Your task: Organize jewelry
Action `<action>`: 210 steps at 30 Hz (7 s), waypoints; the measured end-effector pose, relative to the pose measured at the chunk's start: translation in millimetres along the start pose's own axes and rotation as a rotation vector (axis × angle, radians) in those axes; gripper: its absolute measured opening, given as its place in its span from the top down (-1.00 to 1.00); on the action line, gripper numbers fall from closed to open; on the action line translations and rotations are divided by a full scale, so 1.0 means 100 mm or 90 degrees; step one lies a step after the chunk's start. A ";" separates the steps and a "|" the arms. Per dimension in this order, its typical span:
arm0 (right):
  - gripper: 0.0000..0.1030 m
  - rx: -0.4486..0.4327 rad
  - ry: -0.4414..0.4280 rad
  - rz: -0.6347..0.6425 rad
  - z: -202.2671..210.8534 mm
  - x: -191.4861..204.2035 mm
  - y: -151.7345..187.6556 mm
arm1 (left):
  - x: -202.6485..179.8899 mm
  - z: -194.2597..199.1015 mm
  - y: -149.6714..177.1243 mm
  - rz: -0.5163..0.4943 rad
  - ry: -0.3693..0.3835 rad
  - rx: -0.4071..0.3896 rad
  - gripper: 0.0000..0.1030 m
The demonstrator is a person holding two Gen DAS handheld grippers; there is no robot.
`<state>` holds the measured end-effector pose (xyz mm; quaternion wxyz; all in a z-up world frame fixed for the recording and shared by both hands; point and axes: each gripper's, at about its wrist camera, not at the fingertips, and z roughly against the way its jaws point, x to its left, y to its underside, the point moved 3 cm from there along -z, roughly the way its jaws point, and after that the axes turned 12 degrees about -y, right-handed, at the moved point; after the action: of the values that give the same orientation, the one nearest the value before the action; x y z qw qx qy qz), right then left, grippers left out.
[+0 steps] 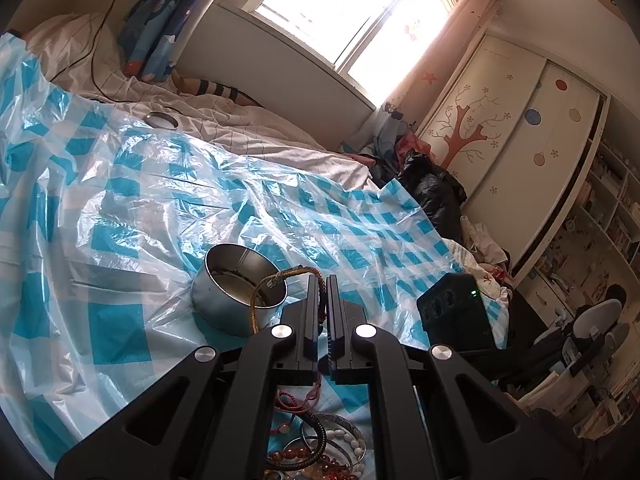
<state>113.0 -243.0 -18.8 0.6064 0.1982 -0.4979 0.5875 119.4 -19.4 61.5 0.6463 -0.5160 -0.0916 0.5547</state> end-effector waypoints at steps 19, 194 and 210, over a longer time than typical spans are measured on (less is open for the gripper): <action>0.92 -0.160 -0.032 0.087 0.45 0.17 -0.19 | -0.03 -0.03 -0.01 0.022 0.040 -0.006 0.95; -0.37 -0.162 -0.175 -0.145 -0.12 -0.09 -0.99 | 0.15 -1.01 -0.36 0.038 -0.103 0.129 0.71; -0.75 -0.138 -0.028 -0.017 -0.12 0.25 -1.02 | 0.31 -0.60 -0.37 0.064 -0.165 0.109 0.10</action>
<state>205.4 -243.5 31.6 0.6212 0.1510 -0.5687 0.5176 195.0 -23.0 49.2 0.6421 -0.3872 -0.1010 0.6539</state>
